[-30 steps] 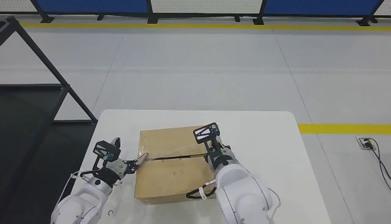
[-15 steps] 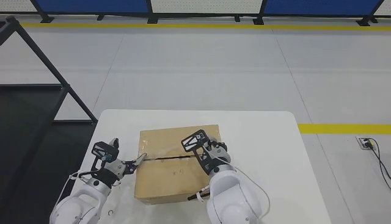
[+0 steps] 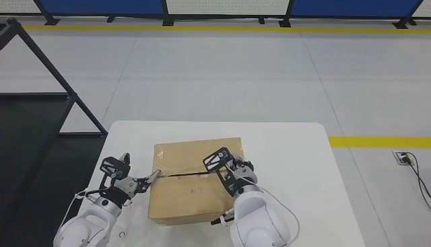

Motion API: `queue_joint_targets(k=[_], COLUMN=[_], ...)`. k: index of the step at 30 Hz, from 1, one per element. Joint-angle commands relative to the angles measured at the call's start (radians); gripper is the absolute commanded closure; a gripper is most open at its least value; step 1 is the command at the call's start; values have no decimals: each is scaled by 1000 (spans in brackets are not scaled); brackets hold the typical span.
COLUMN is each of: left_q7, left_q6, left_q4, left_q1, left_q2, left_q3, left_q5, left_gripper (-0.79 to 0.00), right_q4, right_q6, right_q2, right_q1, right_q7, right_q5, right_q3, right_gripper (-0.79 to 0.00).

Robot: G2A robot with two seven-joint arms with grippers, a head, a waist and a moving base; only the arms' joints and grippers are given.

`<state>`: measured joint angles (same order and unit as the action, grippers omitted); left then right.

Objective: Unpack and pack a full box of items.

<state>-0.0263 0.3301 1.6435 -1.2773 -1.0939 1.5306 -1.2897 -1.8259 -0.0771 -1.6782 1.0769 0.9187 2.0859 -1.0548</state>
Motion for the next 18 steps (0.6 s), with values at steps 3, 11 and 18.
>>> queue_joint_targets(k=[3, 11, 18], left_q7=[-1, 0, 4], left_q6=[0, -1, -1], left_q4=[3, 6, 6], left_q1=[-3, -9, -20], left_q2=[0, 0, 2], left_q3=[3, 7, 25], left_q5=[-1, -7, -9], left_gripper=[-785, -785, -785], right_q4=[-1, -9, -10], right_q6=[-7, -36, -49], right_q2=[-1, -3, -5], right_q1=[7, 24, 30], right_q7=[1, -2, 4], right_q5=[7, 8, 5], right_q3=[3, 14, 15], right_gripper=[0, 0, 0])
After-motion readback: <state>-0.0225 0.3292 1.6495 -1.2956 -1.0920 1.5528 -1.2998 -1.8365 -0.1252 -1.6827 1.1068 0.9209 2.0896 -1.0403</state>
